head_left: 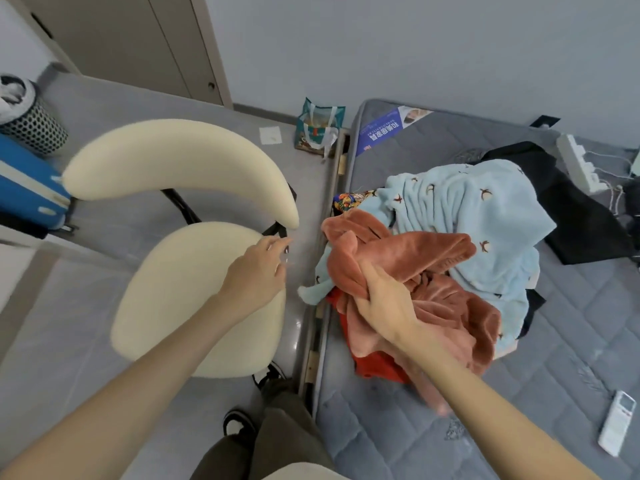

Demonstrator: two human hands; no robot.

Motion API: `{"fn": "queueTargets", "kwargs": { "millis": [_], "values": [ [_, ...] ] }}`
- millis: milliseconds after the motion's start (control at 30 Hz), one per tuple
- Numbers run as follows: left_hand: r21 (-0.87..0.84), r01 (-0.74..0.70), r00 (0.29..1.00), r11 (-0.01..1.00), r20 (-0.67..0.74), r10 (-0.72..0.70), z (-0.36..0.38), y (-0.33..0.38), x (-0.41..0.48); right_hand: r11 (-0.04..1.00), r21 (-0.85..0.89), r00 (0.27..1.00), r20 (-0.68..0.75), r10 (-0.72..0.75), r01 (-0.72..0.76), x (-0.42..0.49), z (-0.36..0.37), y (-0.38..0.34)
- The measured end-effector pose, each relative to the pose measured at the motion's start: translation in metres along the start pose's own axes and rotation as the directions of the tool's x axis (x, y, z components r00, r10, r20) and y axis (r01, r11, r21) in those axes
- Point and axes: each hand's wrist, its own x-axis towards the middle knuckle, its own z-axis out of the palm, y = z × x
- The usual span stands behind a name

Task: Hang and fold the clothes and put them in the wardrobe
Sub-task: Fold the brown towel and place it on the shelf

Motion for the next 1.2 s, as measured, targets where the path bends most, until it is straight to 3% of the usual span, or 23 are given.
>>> {"fn": "queueTargets", "kwargs": {
  "millis": [67, 367, 533, 833, 967, 1033, 1133, 1200],
  "values": [
    [-0.006, 0.035, 0.999, 0.999, -0.019, -0.035, -0.013, -0.017, -0.015, 0.992, 0.07, 0.994, -0.042, -0.1, 0.103, -0.002, -0.009, -0.034],
    [-0.093, 0.149, 0.962, 0.984, -0.217, -0.166, -0.096, -0.097, -0.104, 0.884, 0.08, 0.885, -0.128, -0.448, 0.46, 0.023, -0.028, -0.222],
    [-0.172, 0.216, 0.903, 0.961, -0.338, -0.264, -0.134, -0.148, -0.155, 0.832, 0.056, 0.823, -0.192, -0.534, 0.552, 0.043, -0.007, -0.311],
    [-0.296, 0.287, 0.906, 0.911, -0.223, -0.359, -0.101, -0.209, -0.182, 0.936, -0.054, 0.937, 0.008, -0.348, 0.348, 0.062, 0.102, -0.294],
    [-0.316, 0.341, 0.902, 0.885, -0.153, -0.403, -0.059, -0.229, -0.164, 0.968, -0.128, 0.955, 0.235, -0.183, 0.217, 0.068, 0.163, -0.248],
    [-0.299, 0.376, 0.905, 0.877, -0.087, -0.417, -0.034, -0.241, -0.149, 0.971, -0.174, 0.914, 0.398, -0.081, 0.162, 0.075, 0.187, -0.223],
    [-0.267, 0.44, 0.891, 0.857, 0.012, -0.454, -0.001, -0.258, -0.126, 0.942, -0.28, 0.774, 0.632, 0.036, 0.185, 0.089, 0.21, -0.194],
    [-0.238, 0.49, 0.869, 0.838, 0.066, -0.49, 0.015, -0.268, -0.11, 0.938, -0.297, 0.708, 0.701, 0.087, 0.179, 0.1, 0.219, -0.188]
  ]
}}
